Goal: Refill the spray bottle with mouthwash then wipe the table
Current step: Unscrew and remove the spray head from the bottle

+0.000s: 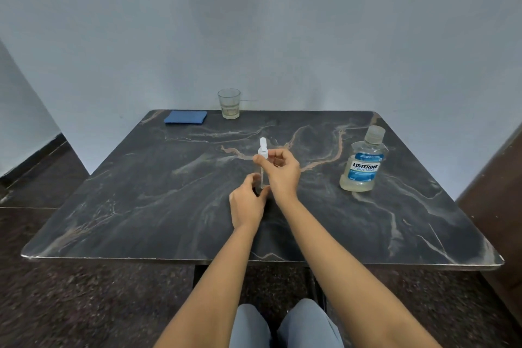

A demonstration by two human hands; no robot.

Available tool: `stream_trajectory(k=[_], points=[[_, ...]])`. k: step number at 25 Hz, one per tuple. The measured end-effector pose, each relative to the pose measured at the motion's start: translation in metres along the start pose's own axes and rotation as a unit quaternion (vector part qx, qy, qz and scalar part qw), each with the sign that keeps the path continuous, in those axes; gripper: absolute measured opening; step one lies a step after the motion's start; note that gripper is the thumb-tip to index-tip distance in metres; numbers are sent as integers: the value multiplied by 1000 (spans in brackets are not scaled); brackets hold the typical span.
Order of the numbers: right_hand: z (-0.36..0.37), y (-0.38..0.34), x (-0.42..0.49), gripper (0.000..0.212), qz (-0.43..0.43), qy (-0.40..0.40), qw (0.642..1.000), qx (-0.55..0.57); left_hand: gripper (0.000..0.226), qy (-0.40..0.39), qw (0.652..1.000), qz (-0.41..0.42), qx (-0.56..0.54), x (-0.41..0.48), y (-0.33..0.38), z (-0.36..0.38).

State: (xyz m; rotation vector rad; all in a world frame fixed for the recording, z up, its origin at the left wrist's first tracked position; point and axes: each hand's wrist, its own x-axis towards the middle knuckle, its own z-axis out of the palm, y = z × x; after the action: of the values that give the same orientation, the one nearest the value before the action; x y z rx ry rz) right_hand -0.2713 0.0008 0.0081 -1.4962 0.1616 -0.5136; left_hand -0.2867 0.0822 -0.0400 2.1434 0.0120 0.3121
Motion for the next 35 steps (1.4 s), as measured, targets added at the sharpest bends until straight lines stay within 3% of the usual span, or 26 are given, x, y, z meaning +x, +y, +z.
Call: stream_trajectory(k=[7, 11, 16, 19, 28, 35], points=[[12, 6, -7, 13, -37, 44, 998, 2, 34, -20, 1000, 10, -1, 1, 0, 1], [7, 8, -5, 13, -63, 9, 997, -40, 33, -25, 1000, 5, 4, 1, 0, 1], [-5, 5, 6, 12, -78, -93, 987, -104, 33, -26, 999, 3, 31, 2, 2, 2], [-7, 6, 7, 7, -43, -70, 994, -65, 37, -23, 999, 5, 37, 1, 3, 3], [0, -18, 14, 21, -54, -91, 993, -49, 34, -23, 999, 1, 33, 2, 1, 3], [-28, -93, 51, 17, -122, 29, 990, 71, 39, -22, 999, 0, 37, 3, 0, 4]])
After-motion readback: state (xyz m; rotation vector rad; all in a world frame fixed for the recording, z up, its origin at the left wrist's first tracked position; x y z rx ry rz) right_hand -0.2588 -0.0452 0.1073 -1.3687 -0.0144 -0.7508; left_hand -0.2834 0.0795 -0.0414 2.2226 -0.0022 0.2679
